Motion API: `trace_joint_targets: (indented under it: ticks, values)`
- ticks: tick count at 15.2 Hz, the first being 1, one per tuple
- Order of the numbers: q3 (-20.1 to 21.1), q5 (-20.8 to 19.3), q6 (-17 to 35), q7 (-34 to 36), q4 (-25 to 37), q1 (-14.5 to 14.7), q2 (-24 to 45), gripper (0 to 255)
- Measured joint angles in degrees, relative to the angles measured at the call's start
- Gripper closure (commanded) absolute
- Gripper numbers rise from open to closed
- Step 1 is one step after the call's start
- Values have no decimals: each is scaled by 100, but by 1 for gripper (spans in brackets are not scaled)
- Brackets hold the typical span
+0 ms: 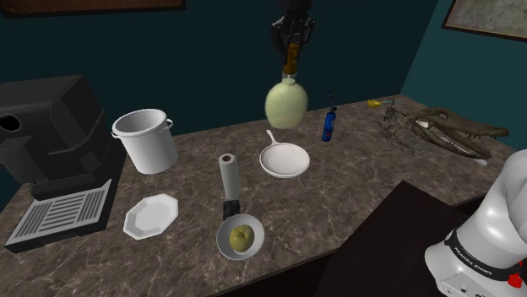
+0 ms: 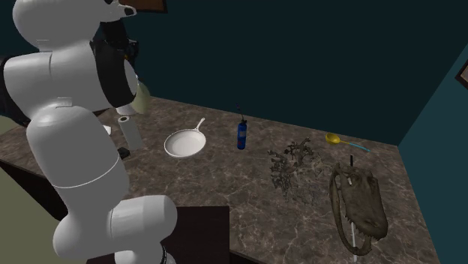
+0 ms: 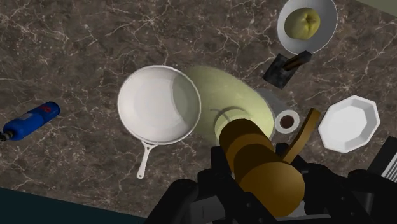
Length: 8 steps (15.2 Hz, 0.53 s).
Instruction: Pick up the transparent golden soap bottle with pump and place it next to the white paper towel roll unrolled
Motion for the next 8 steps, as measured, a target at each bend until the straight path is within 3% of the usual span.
trace_joint_targets:
  ticks: [3, 8]
  values:
    - [185, -51, 13, 411, 82, 232, 109, 255]
    - [462, -193, -258, 1070, 964, 656, 743, 255]
